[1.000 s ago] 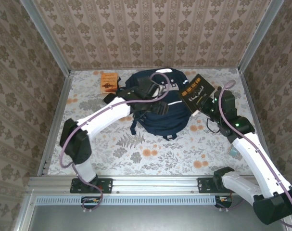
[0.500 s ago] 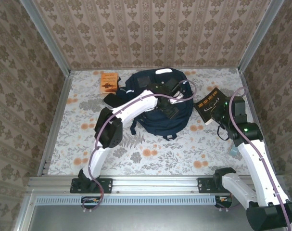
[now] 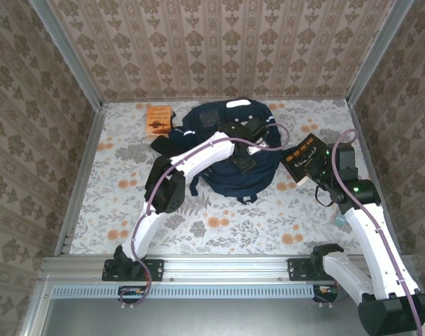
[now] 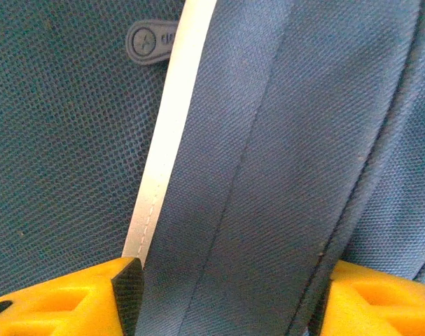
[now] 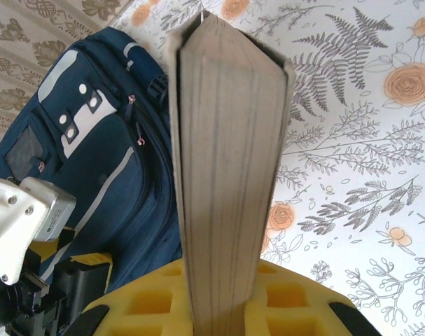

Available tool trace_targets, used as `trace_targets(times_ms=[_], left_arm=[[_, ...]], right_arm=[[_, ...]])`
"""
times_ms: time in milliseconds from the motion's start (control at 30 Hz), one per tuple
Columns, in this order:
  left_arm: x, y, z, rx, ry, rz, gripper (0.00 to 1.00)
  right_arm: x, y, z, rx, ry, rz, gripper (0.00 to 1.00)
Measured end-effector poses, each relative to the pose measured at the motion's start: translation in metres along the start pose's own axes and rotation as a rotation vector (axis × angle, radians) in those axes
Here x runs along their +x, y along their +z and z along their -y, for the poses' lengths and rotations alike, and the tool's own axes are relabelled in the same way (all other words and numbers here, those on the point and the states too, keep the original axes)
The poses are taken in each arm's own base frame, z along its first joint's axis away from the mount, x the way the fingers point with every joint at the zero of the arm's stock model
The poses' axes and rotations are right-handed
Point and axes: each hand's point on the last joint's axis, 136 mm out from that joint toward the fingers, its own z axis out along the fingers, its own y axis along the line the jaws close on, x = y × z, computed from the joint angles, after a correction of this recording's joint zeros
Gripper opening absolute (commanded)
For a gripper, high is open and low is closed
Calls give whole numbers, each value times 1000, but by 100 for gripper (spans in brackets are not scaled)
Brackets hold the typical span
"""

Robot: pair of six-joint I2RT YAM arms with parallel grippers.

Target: Pack books, pencil case, and school supplies into a backpack

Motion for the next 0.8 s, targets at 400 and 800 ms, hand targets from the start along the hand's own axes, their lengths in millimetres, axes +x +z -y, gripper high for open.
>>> trace_targets(times_ms=[400, 800], left_arm=[[-3, -1, 0, -24, 30, 7, 14], [-37, -50, -26, -153, -23, 203, 7]], right_arm=[[-3, -8, -2, -21, 4, 24, 4], [-13, -37, 13, 37, -25, 94, 4]])
